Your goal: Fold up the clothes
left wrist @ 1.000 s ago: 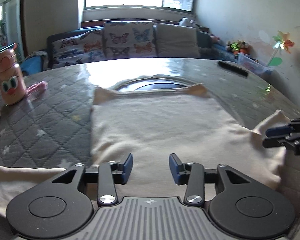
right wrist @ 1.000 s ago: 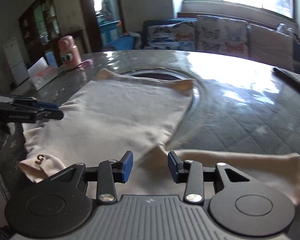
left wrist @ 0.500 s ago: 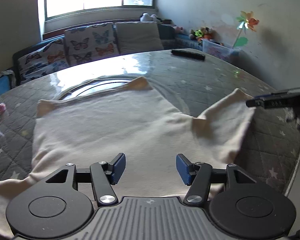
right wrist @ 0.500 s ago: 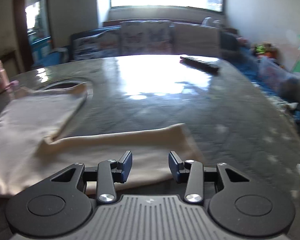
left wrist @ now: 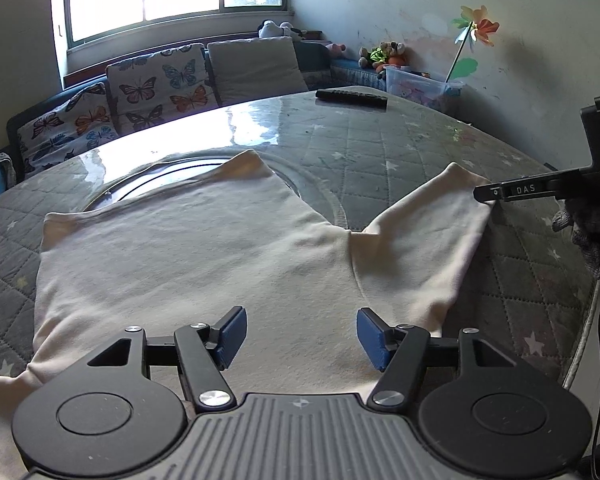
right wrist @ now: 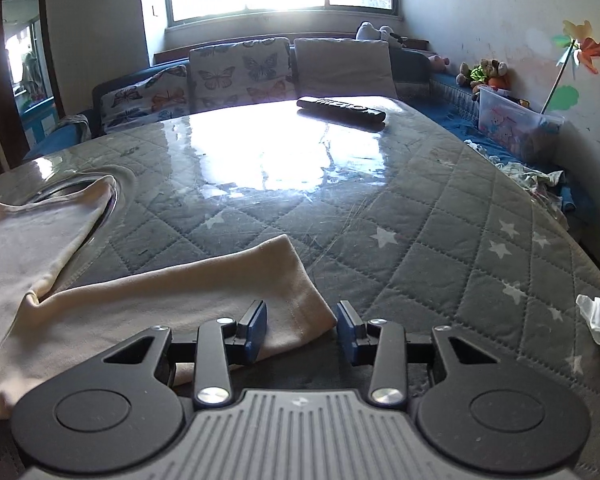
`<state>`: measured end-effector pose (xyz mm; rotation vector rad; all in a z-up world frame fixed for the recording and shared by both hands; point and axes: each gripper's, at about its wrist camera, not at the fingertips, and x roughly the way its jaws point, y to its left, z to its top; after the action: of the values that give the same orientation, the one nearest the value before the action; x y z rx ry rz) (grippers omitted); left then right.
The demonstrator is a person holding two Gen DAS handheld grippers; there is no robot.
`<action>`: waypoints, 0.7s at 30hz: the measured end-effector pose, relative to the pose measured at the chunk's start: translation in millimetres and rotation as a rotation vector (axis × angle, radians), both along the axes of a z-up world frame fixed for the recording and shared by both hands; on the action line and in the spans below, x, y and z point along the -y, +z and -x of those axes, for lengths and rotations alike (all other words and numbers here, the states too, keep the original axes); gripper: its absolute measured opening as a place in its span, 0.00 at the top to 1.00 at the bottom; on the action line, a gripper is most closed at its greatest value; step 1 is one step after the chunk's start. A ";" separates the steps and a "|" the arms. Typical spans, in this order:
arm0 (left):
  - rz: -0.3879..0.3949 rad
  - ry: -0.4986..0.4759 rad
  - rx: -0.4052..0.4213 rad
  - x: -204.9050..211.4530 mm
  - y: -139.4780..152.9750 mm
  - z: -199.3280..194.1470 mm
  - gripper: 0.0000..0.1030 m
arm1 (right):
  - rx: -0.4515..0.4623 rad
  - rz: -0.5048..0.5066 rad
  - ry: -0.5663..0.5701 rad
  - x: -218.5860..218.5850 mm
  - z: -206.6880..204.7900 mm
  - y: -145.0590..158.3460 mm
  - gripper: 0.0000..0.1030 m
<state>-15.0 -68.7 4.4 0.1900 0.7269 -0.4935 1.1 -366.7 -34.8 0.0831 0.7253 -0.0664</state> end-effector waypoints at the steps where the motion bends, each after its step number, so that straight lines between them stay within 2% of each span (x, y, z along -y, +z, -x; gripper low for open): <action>1: -0.002 -0.001 0.000 1.1 -0.3 -0.2 0.37 | 0.003 -0.009 0.000 0.9 0.0 0.1 0.78; 2: -0.004 -0.002 0.000 2.2 -0.7 -0.4 0.37 | 0.006 -0.019 -0.003 1.9 0.3 0.7 0.90; 5: -0.009 -0.008 -0.001 5.5 -2.0 -0.8 0.37 | 0.015 -0.053 -0.015 5.9 2.1 4.5 0.92; 11: -0.030 -0.022 0.004 14.7 -5.6 -1.5 0.36 | 0.057 -0.053 -0.002 4.8 10.8 16.5 0.92; 14: -0.042 -0.025 0.009 18.1 -7.3 -1.4 0.36 | 0.050 -0.055 0.005 3.6 10.3 19.2 0.93; 21: -0.039 -0.038 0.015 21.6 -8.8 -0.8 0.35 | 0.137 -0.065 0.069 -9.7 19.0 61.8 0.93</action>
<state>-14.1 -90.3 -4.3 0.2437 0.7196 -0.5136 -18.0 -356.9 26.9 0.1235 0.5926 0.0288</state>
